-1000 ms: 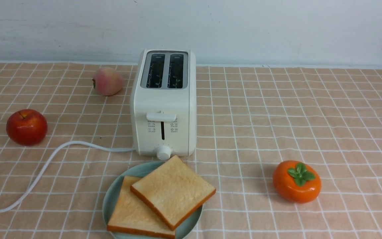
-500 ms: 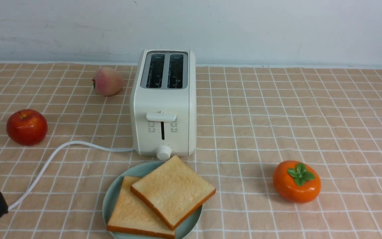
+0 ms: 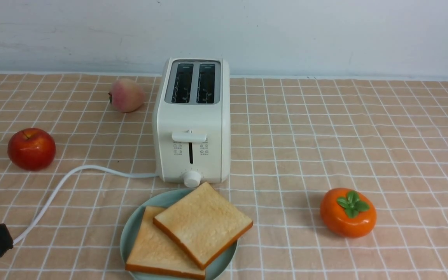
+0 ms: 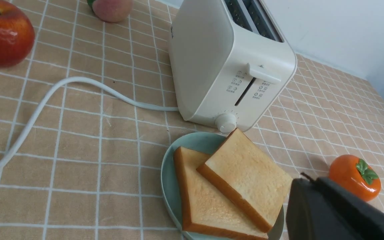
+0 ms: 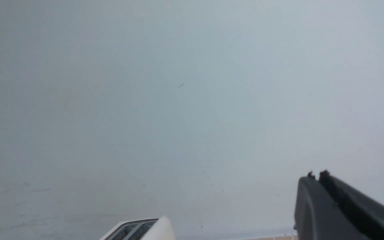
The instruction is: Take toasted bread from bread machine on light coffee tablecloth place on plate.
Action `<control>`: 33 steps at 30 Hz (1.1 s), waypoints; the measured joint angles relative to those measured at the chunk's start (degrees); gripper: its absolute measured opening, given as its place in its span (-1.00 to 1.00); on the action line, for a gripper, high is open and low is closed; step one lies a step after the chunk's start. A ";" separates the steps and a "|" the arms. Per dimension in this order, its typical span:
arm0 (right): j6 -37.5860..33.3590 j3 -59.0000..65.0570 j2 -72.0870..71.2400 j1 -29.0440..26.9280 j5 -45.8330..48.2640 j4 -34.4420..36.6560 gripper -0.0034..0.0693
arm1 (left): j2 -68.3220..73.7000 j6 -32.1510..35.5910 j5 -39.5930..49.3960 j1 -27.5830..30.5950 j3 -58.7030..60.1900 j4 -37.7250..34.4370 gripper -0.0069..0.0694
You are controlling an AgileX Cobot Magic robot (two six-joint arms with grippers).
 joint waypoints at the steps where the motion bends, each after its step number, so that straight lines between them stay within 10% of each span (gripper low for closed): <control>1: 0.00 0.00 0.00 0.00 0.00 0.00 -0.87 | 0.00 0.00 0.00 0.00 0.00 0.00 -0.85; 33: 0.00 0.00 0.00 -0.11 0.00 0.00 -0.80 | -18.38 5.24 -5.78 14.57 25.91 4.37 -0.80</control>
